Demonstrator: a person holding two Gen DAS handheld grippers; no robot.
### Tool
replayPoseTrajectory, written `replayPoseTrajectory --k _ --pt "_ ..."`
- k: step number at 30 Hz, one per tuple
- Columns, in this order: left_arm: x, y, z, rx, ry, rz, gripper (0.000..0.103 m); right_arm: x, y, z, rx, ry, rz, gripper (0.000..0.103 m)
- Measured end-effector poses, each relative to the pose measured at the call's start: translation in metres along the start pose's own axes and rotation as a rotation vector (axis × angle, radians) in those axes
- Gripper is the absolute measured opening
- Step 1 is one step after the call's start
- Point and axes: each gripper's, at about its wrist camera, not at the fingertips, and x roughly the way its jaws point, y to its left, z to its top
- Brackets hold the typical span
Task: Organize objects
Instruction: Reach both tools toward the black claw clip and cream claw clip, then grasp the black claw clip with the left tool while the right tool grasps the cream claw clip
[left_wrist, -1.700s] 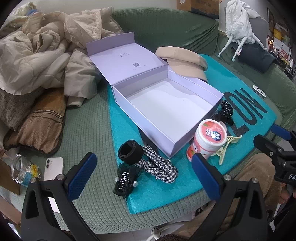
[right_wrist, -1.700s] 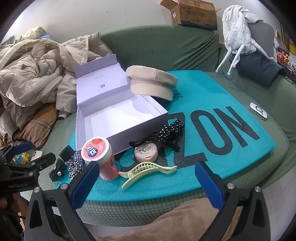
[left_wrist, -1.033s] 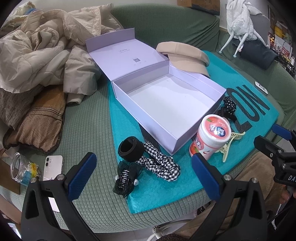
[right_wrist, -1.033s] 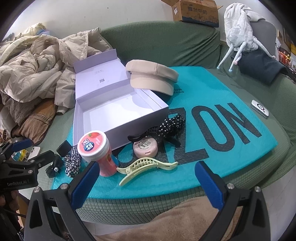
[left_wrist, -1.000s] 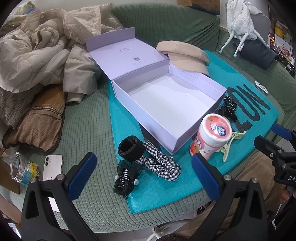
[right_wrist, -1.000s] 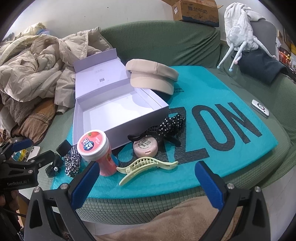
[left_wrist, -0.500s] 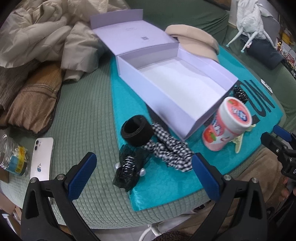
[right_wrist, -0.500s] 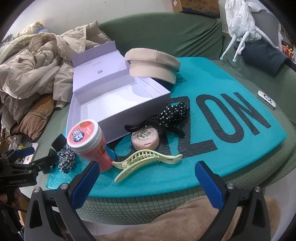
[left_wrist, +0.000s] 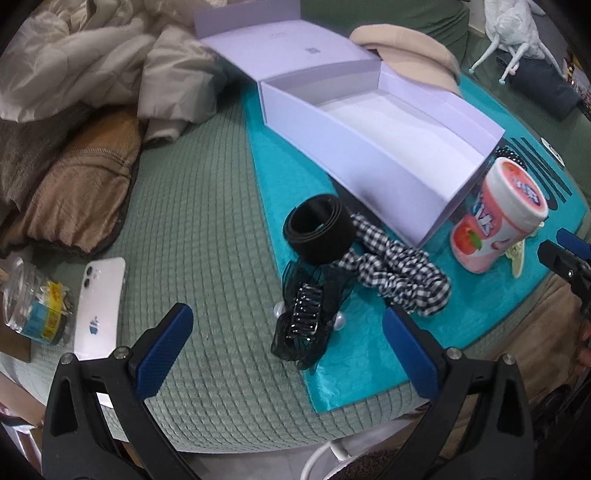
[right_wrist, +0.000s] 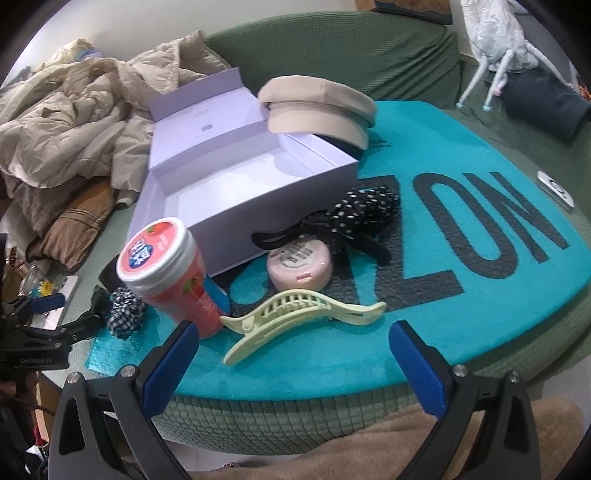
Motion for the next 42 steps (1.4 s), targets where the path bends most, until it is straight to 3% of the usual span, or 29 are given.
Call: replayPoseTrajectory --k 5,13,28,31,34,36,42 --pt "0.006 0.0 0.001 0.016 0.005 0.011 0.098 0.005 0.003 0.0 -0.037 -0.015 0.01 0.103" --pt "0.017 0.0 0.003 0.029 0.023 -0.013 0.094 0.016 0.009 0.004 -0.112 -0.008 -0.042 0.103" --pt "0.031 -0.009 0.004 0.011 0.023 -0.069 0.087 0.04 0.016 0.007 -0.166 0.078 -0.082 0.103" --pt "0.032 -0.011 0.005 0.006 0.022 -0.083 0.082 0.047 0.016 0.006 -0.157 0.122 -0.093 0.103" --pt "0.032 -0.012 0.005 0.005 0.019 -0.099 0.075 0.046 0.015 0.006 -0.145 0.113 -0.09 0.102" --pt "0.032 -0.013 0.004 0.006 0.017 -0.105 0.07 0.045 0.013 0.004 -0.138 0.107 -0.099 0.098" --pt "0.031 -0.017 0.002 0.015 0.009 -0.118 0.055 0.04 0.011 0.002 -0.125 0.077 -0.101 0.07"
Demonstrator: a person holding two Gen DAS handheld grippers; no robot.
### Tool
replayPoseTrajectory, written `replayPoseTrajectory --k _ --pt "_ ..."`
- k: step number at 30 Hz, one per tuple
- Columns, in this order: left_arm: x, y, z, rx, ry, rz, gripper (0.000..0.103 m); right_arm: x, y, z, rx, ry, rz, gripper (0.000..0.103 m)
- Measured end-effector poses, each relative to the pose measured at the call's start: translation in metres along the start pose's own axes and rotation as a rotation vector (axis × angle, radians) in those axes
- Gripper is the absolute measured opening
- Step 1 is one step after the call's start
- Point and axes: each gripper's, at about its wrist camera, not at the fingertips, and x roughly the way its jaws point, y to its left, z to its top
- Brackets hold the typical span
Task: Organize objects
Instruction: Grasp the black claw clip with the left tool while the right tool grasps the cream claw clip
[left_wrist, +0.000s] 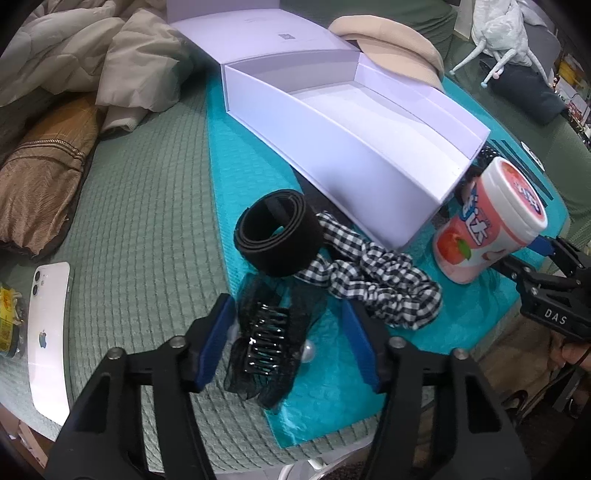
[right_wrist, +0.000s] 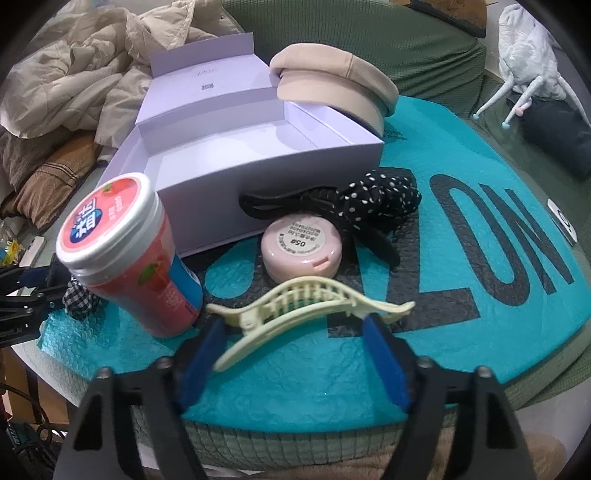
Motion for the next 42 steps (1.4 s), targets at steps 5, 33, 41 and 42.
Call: replayPoseTrajectory --k 5,33,41,42 --pt "-0.003 -0.003 -0.002 0.017 -0.006 0.011 0.039 -0.006 -0.006 -0.002 0.024 -0.02 0.018 0.036" --pt "-0.049 -0.025 0.014 0.059 -0.099 -0.022 0.034 -0.002 -0.021 0.014 0.083 0.011 -0.047 0.086" --pt "-0.052 -0.034 0.016 0.064 -0.107 -0.034 0.034 0.027 -0.021 0.031 0.025 0.112 -0.054 0.089" --pt "-0.052 -0.037 0.017 0.068 -0.109 -0.034 0.034 0.027 -0.021 0.032 0.027 0.101 -0.059 0.09"
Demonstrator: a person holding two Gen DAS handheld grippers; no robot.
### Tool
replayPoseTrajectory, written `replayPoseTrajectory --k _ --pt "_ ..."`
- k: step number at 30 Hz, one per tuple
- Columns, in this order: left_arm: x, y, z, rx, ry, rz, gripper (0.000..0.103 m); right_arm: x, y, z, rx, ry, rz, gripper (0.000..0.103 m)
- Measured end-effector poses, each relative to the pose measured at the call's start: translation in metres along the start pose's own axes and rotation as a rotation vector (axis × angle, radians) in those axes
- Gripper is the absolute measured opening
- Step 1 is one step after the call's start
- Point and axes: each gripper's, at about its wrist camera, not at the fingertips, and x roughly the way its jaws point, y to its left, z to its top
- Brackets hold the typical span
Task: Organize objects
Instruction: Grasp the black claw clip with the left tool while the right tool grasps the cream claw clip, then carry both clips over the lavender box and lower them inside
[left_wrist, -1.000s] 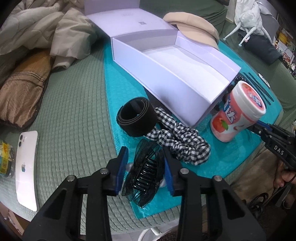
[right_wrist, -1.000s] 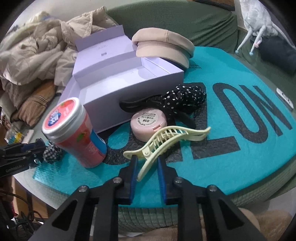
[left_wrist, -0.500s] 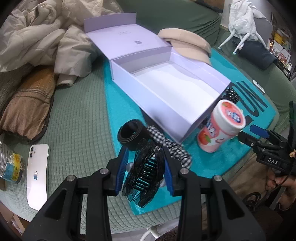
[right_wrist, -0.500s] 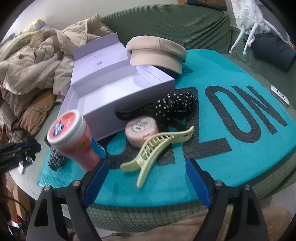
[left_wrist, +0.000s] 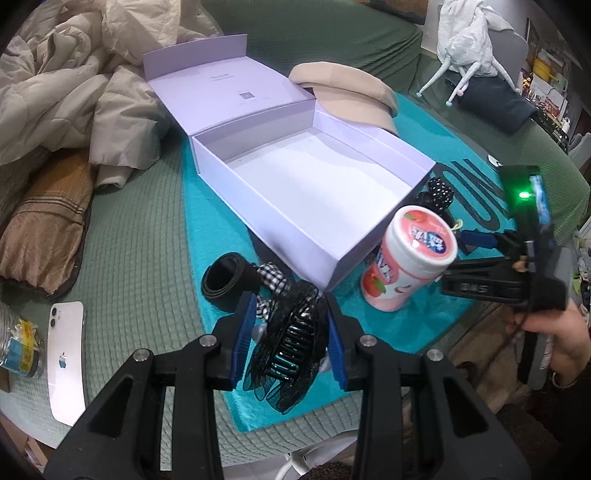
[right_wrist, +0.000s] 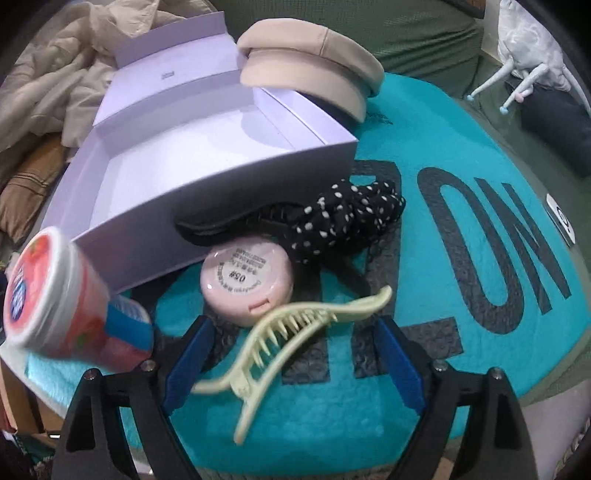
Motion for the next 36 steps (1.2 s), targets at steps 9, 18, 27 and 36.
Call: replayPoseTrajectory --k 9,18,27,36 --pt "0.004 -0.01 0.004 0.022 0.02 0.012 0.034 -0.005 0.009 -0.009 -0.044 -0.032 0.039 0.076" --pt "0.003 -0.017 0.012 0.03 0.032 0.036 0.034 -0.02 0.001 -0.018 -0.022 -0.044 0.071 0.024" --pt "-0.001 -0.031 0.026 0.052 0.013 0.025 0.034 -0.051 -0.017 -0.023 0.023 -0.073 0.138 0.021" --pt "-0.01 -0.048 0.05 0.107 -0.056 -0.002 0.034 -0.095 -0.014 -0.006 -0.018 -0.148 0.172 0.021"
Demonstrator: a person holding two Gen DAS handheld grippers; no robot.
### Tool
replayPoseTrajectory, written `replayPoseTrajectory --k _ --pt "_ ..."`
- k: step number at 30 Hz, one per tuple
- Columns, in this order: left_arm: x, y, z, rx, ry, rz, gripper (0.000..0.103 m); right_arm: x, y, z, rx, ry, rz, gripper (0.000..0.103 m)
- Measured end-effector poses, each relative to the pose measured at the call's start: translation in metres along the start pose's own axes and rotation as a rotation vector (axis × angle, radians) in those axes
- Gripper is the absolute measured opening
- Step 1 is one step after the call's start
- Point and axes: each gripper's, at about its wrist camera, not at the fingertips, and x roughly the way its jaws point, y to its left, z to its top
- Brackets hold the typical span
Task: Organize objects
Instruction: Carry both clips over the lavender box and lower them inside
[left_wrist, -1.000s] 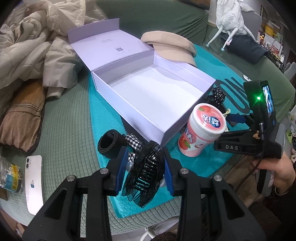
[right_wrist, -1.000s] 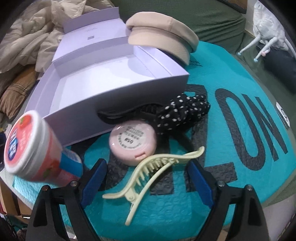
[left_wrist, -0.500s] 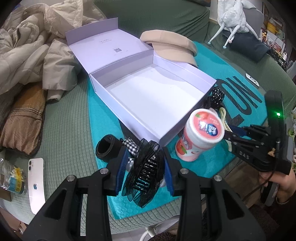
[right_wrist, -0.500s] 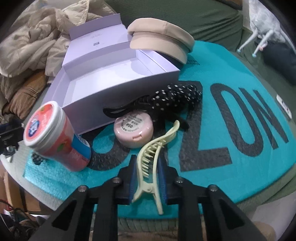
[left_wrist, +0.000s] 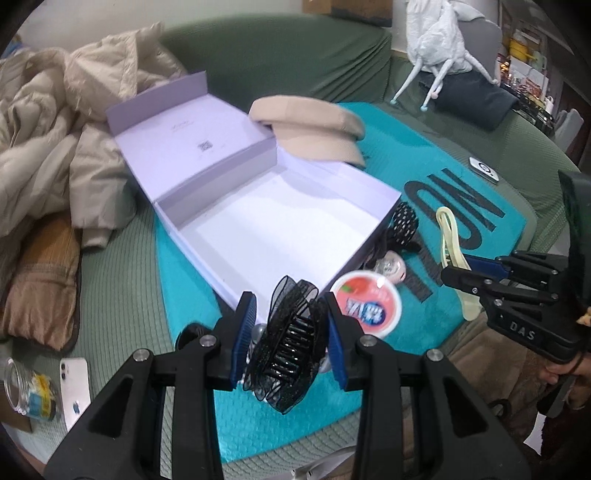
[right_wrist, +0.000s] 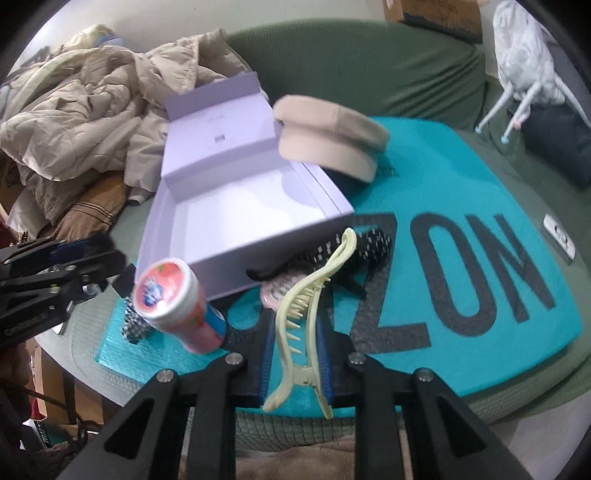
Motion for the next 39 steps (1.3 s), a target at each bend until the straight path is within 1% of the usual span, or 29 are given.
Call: replayPoseTrajectory --k 7,12,17,21,25,30,39 --pt "-0.001 -0.002 0.017 0.031 -0.045 -0.015 0.034 -0.011 0.017 0.019 -0.049 -0.015 0.024 0.021" --pt "0.0 0.004 0.024 0.023 -0.059 -0.023 0.034 -0.014 0.034 0.033 -0.098 -0.022 0.034 0.021" --pt "0.0 0.017 0.031 0.026 -0.075 -0.008 0.034 -0.01 0.051 0.045 -0.127 -0.023 0.059 0.021" --pt "-0.003 0.024 0.04 0.042 -0.096 0.028 0.034 -0.004 0.065 0.055 -0.149 -0.02 0.076 0.021" --pt "-0.006 0.034 0.05 0.048 -0.113 0.043 0.034 0.001 0.077 0.069 -0.164 -0.018 0.111 0.021" --pt "-0.005 0.046 0.062 0.055 -0.12 0.067 0.034 0.007 0.091 0.088 -0.192 -0.022 0.129 0.021" --pt "0.009 0.062 0.081 0.041 -0.128 0.07 0.034 0.027 0.091 0.119 -0.194 -0.007 0.164 0.021"
